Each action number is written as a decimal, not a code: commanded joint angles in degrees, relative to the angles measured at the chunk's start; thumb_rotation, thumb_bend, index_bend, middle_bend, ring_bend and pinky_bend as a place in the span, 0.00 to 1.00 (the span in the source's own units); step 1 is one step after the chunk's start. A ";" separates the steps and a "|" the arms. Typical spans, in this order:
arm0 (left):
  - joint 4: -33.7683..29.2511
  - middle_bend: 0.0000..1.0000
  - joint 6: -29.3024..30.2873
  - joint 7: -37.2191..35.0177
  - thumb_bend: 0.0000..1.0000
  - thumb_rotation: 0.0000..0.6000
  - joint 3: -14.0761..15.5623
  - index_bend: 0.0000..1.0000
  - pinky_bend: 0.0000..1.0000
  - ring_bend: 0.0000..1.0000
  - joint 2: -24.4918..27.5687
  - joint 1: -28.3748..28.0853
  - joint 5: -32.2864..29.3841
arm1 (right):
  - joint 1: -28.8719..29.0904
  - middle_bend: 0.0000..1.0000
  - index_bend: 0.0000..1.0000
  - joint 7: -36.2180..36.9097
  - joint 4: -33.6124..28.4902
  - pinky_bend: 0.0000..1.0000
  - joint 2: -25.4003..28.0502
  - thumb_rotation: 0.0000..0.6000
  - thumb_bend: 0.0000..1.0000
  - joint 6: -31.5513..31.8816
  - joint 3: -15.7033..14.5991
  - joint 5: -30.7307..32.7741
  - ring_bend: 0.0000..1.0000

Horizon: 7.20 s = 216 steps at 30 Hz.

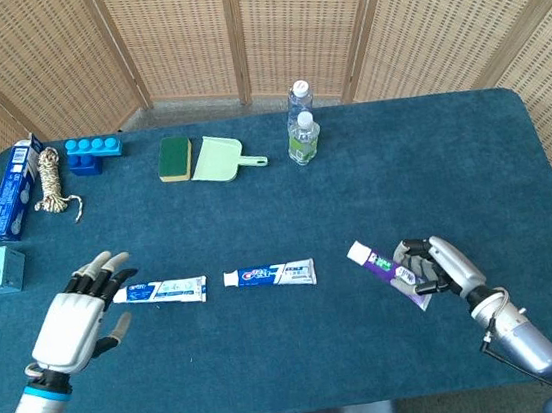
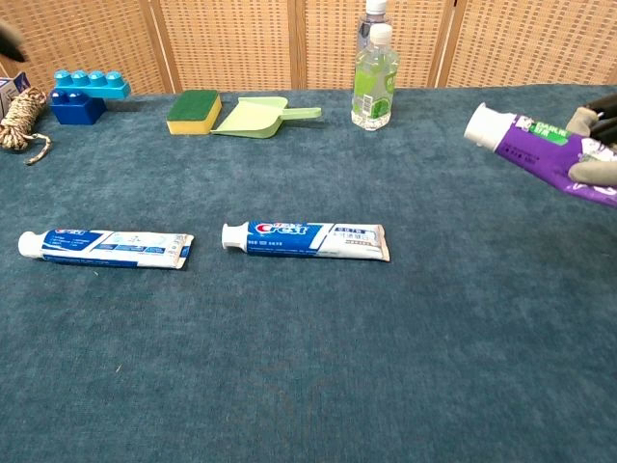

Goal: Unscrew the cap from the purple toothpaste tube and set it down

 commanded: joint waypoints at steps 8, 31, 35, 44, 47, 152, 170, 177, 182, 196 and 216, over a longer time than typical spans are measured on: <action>-0.09 0.16 -12.44 -5.11 0.37 1.00 -4.63 0.22 0.19 0.10 -0.35 -10.72 -5.80 | 0.54 0.71 0.97 0.85 -3.92 0.83 0.07 1.00 0.65 1.28 -2.04 -2.59 0.71; 9.02 0.07 -25.67 -14.22 0.36 1.00 -7.32 0.22 0.14 0.00 -12.72 -27.80 -8.45 | 4.51 0.71 0.97 -1.51 -9.98 0.84 -5.00 1.00 0.65 -0.69 -3.67 -1.58 0.72; 9.37 0.06 -24.72 -14.41 0.36 1.00 -6.59 0.21 0.14 0.00 -13.72 -28.34 -7.10 | 5.63 0.71 0.97 -1.64 -9.91 0.84 -6.03 1.00 0.65 -1.45 -3.39 -1.06 0.72; 10.09 0.05 -23.78 -15.27 0.36 1.00 -4.88 0.19 0.13 0.00 -15.67 -29.56 -5.66 | 8.08 0.71 0.97 -0.38 -9.84 0.84 -8.05 1.00 0.65 -3.65 -3.03 -0.17 0.72; 9.97 0.05 -23.62 -15.85 0.36 1.00 -4.60 0.19 0.13 0.00 -15.98 -29.95 -5.57 | 8.69 0.71 0.97 0.41 -9.69 0.84 -8.20 1.00 0.65 -4.20 -2.94 -0.08 0.72; 8.27 0.08 -19.48 -16.74 0.36 1.00 -2.89 0.40 0.14 0.00 -15.04 -33.64 -9.07 | 12.71 0.75 0.99 33.57 -1.26 0.87 -4.24 1.00 0.64 1.57 -10.60 -10.49 0.77; 8.35 0.08 -18.88 -17.63 0.36 1.00 -2.34 0.40 0.14 0.00 -14.59 -33.11 -7.88 | 12.69 0.75 0.99 35.85 -0.29 0.89 -4.61 1.00 0.65 1.91 -10.05 -8.39 0.79; 8.24 0.08 -18.91 -17.76 0.36 1.00 -2.18 0.40 0.14 0.00 -14.32 -33.01 -7.71 | 12.47 0.75 0.99 36.15 0.01 0.89 -4.85 1.00 0.65 1.71 -9.56 -7.06 0.79; 8.10 0.08 -18.74 -17.83 0.36 1.00 -1.99 0.40 0.14 0.00 -14.17 -32.82 -7.48 | 12.26 0.75 0.99 35.86 0.05 0.89 -4.94 1.00 0.65 1.61 -9.18 -6.26 0.79; 8.15 0.08 -18.49 -17.50 0.36 1.00 -1.72 0.40 0.14 0.00 -14.09 -32.51 -7.28 | 11.49 0.75 0.98 34.29 -1.12 0.89 -5.14 1.00 0.64 0.92 -7.45 -3.07 0.79; 8.33 0.06 -17.43 -18.55 0.36 1.00 -2.90 0.34 0.14 0.00 -14.08 -32.22 -7.46 | 11.24 0.75 0.98 35.33 -1.93 0.89 -4.94 1.00 0.65 0.79 -7.41 -6.19 0.79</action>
